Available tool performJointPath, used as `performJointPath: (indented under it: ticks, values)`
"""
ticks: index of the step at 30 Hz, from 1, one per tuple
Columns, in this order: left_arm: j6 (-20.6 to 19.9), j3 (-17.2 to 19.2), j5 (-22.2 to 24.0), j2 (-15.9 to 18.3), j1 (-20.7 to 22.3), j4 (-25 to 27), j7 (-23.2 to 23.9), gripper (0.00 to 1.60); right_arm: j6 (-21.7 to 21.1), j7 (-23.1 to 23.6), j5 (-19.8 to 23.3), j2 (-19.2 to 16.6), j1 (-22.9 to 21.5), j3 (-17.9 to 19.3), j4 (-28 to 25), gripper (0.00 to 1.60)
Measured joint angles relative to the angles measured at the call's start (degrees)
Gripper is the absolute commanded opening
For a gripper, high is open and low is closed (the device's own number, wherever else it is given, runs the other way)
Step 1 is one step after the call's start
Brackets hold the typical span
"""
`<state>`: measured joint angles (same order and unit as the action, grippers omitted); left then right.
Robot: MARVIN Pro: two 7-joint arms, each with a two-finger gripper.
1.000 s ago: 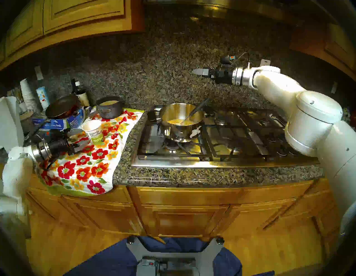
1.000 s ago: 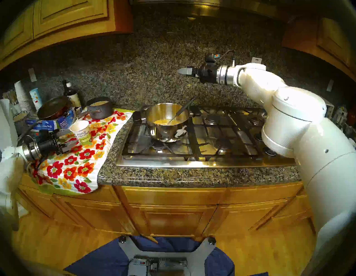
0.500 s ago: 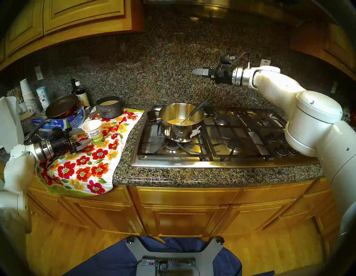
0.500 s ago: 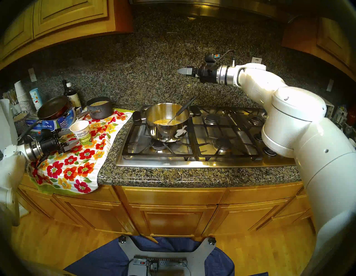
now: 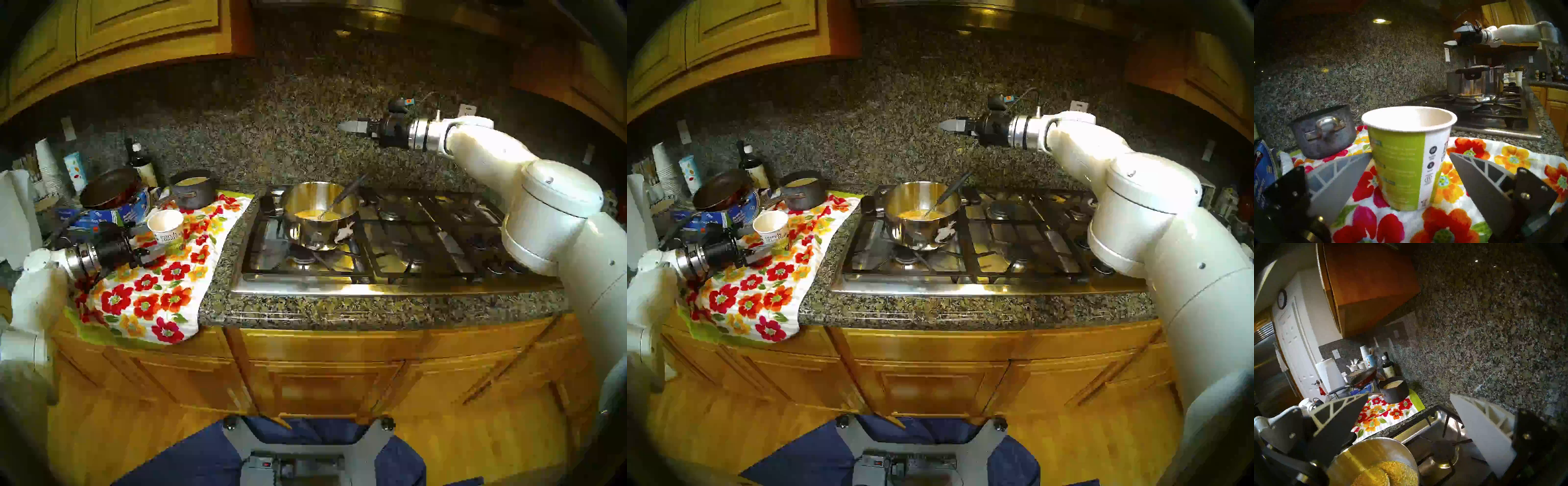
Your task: Pour oats into pot and stir with a spoon
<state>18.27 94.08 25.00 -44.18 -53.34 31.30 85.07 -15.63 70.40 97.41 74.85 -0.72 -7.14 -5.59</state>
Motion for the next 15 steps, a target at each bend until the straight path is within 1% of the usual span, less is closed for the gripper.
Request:
performJointPath:
  ticks: [14,15]
  values:
    - [1.4,-0.8,-0.6,-0.7,1.9,-2.0,0.0,1.6,0.0,0.0,0.0,0.0,0.0,0.0,0.0,1.6]
    - [1.4,-0.9,-0.7,-0.7,2.0,-2.1,0.0,1.23,0.0,0.0,0.0,0.0,0.0,0.0,0.0,1.6]
